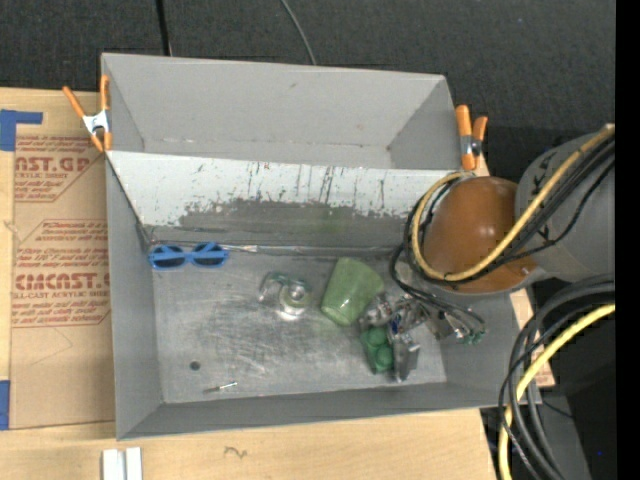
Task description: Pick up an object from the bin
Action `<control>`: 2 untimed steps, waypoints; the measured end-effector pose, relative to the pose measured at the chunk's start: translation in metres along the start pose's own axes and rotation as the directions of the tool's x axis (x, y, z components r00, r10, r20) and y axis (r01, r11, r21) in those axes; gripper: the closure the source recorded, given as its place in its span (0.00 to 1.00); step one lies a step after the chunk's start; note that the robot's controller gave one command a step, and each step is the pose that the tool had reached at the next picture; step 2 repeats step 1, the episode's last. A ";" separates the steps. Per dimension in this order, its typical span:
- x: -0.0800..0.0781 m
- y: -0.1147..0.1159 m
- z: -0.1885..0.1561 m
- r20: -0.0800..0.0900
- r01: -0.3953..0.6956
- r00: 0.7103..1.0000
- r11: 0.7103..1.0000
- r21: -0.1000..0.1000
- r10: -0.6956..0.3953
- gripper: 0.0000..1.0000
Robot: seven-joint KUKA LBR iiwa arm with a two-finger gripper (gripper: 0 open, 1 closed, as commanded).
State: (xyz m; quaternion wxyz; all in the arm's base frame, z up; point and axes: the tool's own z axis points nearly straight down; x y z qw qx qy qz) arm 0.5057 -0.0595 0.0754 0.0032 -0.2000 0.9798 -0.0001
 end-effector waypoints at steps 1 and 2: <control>-0.004 -0.003 -0.130 0.002 0.008 1.000 1.000 0.003 -0.008 1.00; -0.004 -0.003 -0.130 0.002 0.008 1.000 1.000 0.003 -0.008 1.00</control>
Offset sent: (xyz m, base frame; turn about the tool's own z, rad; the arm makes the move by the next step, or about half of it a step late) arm 0.0018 -0.0025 0.1252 -0.0083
